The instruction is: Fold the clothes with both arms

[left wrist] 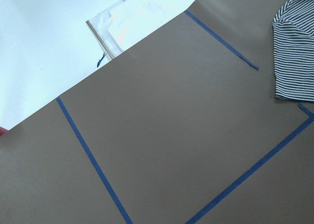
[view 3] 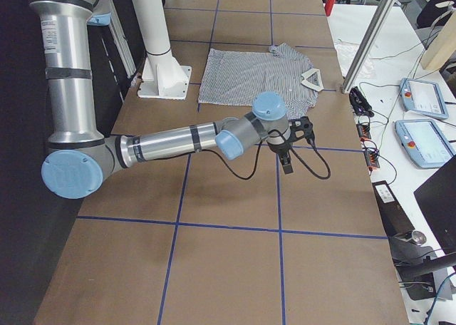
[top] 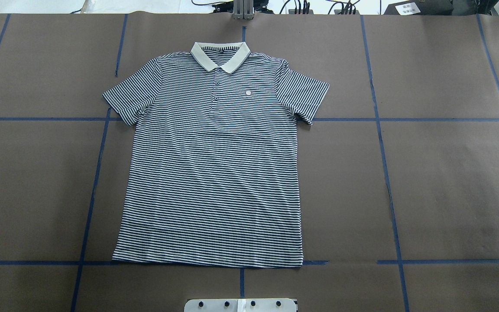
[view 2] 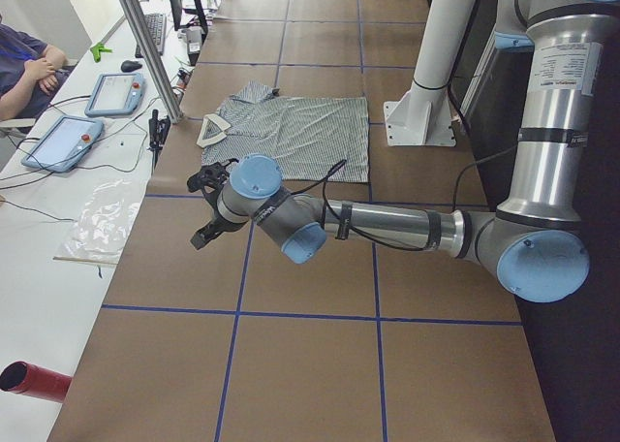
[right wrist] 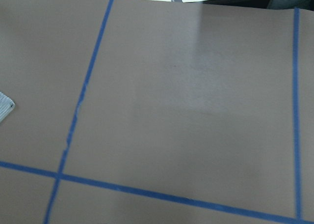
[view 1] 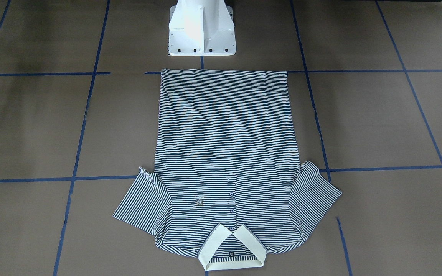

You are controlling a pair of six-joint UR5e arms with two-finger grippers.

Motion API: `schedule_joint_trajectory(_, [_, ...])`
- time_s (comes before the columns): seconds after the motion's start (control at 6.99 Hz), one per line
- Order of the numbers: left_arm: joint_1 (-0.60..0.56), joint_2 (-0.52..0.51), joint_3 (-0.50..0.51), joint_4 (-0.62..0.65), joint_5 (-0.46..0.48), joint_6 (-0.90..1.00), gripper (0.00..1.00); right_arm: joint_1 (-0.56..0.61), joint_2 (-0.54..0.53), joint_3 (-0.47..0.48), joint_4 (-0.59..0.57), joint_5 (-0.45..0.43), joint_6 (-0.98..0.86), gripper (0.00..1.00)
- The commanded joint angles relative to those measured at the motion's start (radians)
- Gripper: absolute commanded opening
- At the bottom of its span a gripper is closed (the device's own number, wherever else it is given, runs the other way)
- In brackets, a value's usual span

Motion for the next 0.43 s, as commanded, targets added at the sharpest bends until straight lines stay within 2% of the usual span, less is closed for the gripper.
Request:
schedule_joint_trajectory(0.0, [0.0, -0.002, -0.004, -0.005, 0.0, 0.0, 1.0, -0.257, 0.205, -0.122, 0.114, -0.24, 0.379, 1.0])
schedule_joint_trajectory(0.14, [0.0, -0.002, -0.005, -0.005, 0.0, 0.0, 1.0, -0.378, 0.3, -0.192, 0.127, -0.45, 0.485, 1.0])
schedule_joint_trajectory(0.29, [0.0, -0.002, -0.007, -0.005, 0.0, 0.0, 1.0, -0.434, 0.372, -0.257, 0.13, -0.513, 0.547, 1.0])
